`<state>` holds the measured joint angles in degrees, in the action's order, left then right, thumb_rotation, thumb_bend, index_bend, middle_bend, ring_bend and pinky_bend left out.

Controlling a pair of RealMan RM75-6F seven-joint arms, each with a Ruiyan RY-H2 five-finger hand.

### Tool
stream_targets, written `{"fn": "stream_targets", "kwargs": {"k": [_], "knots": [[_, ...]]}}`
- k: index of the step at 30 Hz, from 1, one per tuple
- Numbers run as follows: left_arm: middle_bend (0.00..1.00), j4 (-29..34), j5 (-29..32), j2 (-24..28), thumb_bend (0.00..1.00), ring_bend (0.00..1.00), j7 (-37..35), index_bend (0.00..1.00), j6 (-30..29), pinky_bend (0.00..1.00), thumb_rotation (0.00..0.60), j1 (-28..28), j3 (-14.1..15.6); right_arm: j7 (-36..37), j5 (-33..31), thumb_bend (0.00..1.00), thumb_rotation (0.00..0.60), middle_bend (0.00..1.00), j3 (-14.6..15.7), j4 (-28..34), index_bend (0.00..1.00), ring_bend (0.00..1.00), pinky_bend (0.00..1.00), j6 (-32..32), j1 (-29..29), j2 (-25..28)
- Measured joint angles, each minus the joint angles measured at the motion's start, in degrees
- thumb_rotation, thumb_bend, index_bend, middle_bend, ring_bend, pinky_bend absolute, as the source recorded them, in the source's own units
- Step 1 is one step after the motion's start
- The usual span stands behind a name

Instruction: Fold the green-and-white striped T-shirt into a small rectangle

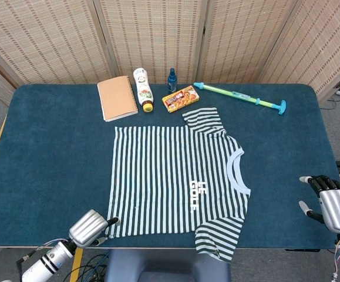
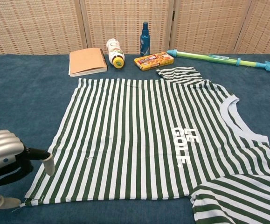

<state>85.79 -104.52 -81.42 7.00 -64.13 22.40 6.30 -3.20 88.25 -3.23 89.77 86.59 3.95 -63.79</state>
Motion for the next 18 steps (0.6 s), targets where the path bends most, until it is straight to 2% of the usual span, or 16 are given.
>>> {"fn": "stream_targets", "kwargs": {"k": [18], "knots": [[0.88,-1.7,3.8,-3.8,0.17,0.85,3.4,0.41,1.4,0.97,0.6,1.2,0.0,0.9,-0.5,0.24,0.6,0.36,0.1,-1.1,0.29,0.31,0.35,0.3,-0.6,-0.2]]}}
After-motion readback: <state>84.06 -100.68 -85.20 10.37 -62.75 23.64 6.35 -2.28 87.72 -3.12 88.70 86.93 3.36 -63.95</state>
